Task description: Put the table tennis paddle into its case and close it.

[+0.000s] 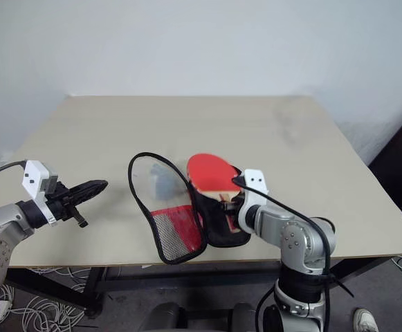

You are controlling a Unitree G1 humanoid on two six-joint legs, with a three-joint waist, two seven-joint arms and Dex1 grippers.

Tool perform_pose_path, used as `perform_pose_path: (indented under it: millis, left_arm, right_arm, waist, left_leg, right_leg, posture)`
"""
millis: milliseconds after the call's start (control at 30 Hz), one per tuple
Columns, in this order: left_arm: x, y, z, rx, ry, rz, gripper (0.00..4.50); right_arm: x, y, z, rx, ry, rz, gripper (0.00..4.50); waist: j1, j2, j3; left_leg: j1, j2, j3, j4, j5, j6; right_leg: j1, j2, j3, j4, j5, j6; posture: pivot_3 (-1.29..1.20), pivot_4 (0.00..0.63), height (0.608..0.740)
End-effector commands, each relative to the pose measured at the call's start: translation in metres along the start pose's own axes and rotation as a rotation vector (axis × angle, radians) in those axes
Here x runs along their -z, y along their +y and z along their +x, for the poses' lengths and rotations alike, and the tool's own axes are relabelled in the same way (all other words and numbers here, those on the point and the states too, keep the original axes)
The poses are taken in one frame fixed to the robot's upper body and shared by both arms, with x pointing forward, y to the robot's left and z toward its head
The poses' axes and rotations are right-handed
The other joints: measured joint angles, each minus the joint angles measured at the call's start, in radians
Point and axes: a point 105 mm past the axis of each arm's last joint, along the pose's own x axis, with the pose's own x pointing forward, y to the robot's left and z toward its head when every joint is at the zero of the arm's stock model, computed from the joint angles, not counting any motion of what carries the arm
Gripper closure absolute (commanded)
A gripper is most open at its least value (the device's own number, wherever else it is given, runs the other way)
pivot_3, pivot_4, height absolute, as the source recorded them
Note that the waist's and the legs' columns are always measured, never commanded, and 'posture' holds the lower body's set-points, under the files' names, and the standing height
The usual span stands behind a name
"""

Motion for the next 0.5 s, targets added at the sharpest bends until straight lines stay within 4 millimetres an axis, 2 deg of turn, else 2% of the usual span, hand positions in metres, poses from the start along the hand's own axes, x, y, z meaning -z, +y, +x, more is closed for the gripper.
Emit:
perform_pose_path:
  millis: [33, 167, 500]
  left_arm:
    - [-0.013, 0.002, 0.001, 0.007, -0.014, 0.044, 4.50]
    - [-0.014, 0.002, 0.001, 0.011, -0.012, 0.046, 4.50]
    - [-0.013, 0.000, 0.001, 0.015, -0.013, 0.046, 4.50]
  right_arm:
    - [-0.007, -0.002, -0.002, 0.060, -0.034, 0.000, 3.32]
    - [-0.010, -0.015, 0.002, 0.153, -0.049, 0.026, 3.32]
    - [-0.013, -0.024, 0.005, 0.241, -0.030, 0.008, 3.32]
  waist:
    - [0.000, 0.000, 0.000]
    - [-0.001, 0.000, 0.000]
    - [0.000, 0.000, 0.000]
  left_leg:
    - [0.000, 0.000, 0.000, 0.000, 0.000, 0.000]
    - [0.000, 0.000, 0.000, -0.001, 0.000, -0.001]
    - [0.000, 0.000, -0.001, 0.000, 0.000, -0.001]
  right_leg:
    - [0.000, 0.000, 0.000, 0.000, 0.000, 0.000]
    - [-0.001, 0.000, -0.001, 0.000, 0.000, 0.000]
    - [0.000, 0.000, -0.002, 0.000, 0.000, -0.001]
  posture:
    - [0.00, 0.000, 0.740]
    - [0.00, 0.000, 0.740]
    - [0.00, 0.000, 0.740]
